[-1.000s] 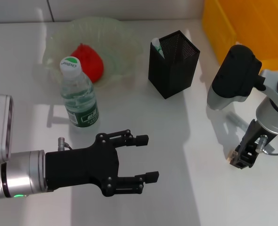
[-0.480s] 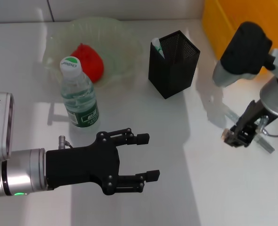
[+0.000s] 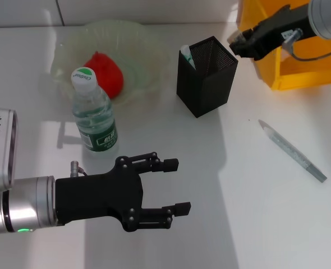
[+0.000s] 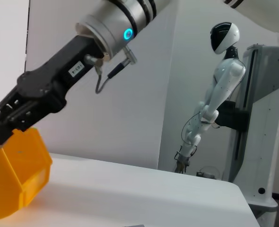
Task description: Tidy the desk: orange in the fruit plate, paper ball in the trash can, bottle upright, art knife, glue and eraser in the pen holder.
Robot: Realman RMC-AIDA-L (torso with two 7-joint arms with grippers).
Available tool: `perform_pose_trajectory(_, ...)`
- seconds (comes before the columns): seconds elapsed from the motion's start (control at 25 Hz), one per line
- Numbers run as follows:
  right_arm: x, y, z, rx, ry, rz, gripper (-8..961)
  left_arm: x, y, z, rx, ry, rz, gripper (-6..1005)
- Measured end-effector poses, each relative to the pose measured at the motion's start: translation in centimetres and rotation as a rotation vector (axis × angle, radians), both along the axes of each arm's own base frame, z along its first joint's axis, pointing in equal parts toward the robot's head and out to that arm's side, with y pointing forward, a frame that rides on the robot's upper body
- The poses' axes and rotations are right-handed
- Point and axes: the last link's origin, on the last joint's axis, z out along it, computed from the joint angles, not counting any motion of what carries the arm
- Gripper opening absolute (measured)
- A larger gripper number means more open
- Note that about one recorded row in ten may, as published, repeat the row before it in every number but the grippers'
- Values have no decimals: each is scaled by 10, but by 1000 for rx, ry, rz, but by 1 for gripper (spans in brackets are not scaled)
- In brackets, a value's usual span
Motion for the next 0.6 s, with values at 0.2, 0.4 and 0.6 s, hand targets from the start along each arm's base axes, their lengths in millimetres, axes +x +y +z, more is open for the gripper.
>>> perform_pose_trajectory(0.2, -3, 19, -17, -11, -12, 5, 322, 0, 0, 0, 0, 0, 0, 783)
perform_pose_trajectory(0.4, -3, 28, -29, -39, -38, -9, 337, 0, 0, 0, 1, -1, 0, 783)
perform_pose_trajectory(0.6, -5, 25, -32, -68, -53, -17, 351, 0, 0, 1, 2, -1, 2, 783)
